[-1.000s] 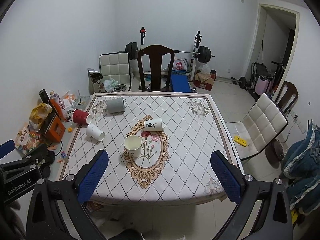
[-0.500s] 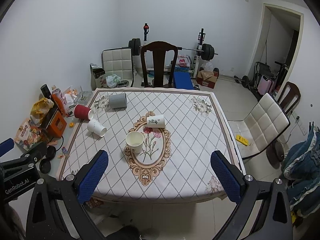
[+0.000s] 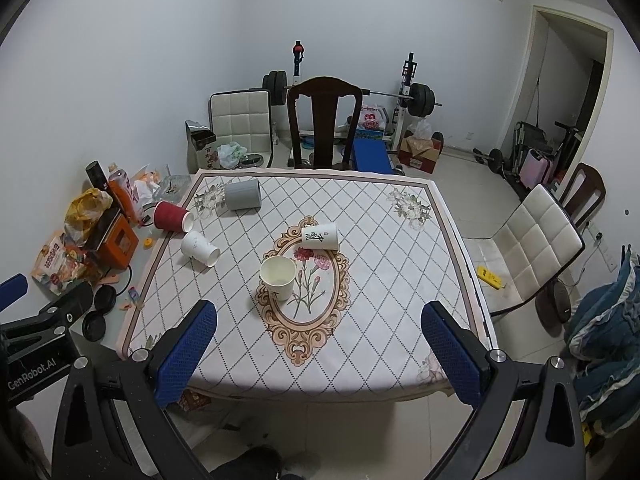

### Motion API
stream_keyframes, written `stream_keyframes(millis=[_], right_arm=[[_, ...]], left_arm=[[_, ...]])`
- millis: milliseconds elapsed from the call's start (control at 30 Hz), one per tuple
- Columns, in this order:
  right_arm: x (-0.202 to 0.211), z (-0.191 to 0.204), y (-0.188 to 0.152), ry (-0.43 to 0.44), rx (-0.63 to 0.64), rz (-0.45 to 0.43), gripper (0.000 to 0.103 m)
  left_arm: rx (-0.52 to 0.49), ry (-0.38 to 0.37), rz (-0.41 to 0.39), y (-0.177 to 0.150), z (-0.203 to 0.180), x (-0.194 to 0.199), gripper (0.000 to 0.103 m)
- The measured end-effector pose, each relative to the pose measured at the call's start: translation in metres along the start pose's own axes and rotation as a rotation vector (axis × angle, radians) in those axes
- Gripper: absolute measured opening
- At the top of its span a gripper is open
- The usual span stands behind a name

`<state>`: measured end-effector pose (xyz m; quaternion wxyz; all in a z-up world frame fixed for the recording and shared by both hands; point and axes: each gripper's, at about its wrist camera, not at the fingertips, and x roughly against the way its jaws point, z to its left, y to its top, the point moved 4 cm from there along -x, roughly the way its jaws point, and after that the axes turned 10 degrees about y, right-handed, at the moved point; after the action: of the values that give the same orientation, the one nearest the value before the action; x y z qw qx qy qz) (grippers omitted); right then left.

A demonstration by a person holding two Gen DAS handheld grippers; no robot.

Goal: Flip cup upright

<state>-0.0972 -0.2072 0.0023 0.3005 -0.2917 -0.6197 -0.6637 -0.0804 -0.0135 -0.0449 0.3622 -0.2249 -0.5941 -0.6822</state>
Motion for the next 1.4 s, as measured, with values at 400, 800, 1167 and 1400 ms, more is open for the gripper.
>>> stream_keyframes(millis=[400, 800, 1167, 1400], right_arm=[[0.0002, 0.0033, 0.0008, 0.003, 0.007, 0.001, 0.103], [0.0004, 0.0052, 0.001, 0.009, 0.007, 0.004, 0.103], [0.0015, 0.0068, 0.0029, 0.009, 0.013, 0.003, 0.103], [0.0015, 0.0087, 0.0032, 0.01, 0.014, 0.003, 0.103]], left_arm=[[0.001, -0.004, 0.002, -0.0022, 0.0037, -0.0013, 0.103], [0.003, -0.003, 0.002, -0.0028, 0.0048, -0.0011, 0.103], [0.004, 0.0, 0.002, -0.0052, 0.0051, -0.0008, 0.103], [0.002, -0.002, 0.002, -0.0048, 0.0056, -0.0011, 0.103]])
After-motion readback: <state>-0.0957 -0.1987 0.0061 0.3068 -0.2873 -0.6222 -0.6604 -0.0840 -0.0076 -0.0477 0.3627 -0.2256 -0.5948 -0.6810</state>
